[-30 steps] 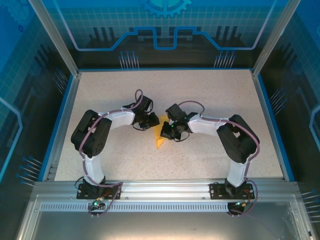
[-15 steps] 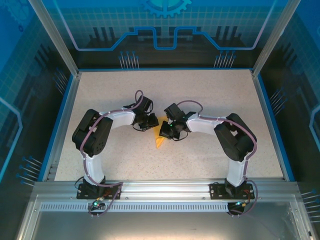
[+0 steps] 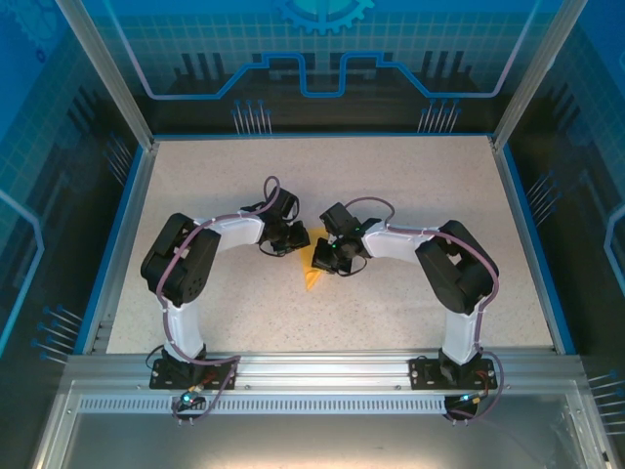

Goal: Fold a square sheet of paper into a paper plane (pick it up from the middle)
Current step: Third fold the triangle at the center of the table.

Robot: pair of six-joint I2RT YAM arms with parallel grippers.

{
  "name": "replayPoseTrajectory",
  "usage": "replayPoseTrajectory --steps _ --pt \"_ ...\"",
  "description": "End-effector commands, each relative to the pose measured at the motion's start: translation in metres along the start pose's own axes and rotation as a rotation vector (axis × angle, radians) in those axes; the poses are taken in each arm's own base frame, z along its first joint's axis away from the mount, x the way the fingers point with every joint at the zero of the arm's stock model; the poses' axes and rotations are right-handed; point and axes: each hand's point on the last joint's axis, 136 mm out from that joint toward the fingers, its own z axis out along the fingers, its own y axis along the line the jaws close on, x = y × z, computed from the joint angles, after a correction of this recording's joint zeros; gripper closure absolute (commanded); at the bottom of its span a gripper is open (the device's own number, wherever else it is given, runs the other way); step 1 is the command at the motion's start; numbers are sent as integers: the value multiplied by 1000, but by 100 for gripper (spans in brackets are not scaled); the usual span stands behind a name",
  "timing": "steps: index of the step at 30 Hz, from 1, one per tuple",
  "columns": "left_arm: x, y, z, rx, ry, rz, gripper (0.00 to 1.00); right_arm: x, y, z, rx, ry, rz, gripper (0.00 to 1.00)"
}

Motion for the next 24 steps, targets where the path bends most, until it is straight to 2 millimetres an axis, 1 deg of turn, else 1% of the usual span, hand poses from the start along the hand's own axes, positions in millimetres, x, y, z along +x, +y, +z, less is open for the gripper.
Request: replayPoseTrajectory --steps 1,16,24 --pt "7 12 4 -34 34 6 82 6 2 5 18 17 -31 91" --pt "8 13 4 -32 36 5 82 6 6 9 5 26 -52 90" --pt "8 12 5 -29 38 6 82 7 4 11 18 35 -65 89"
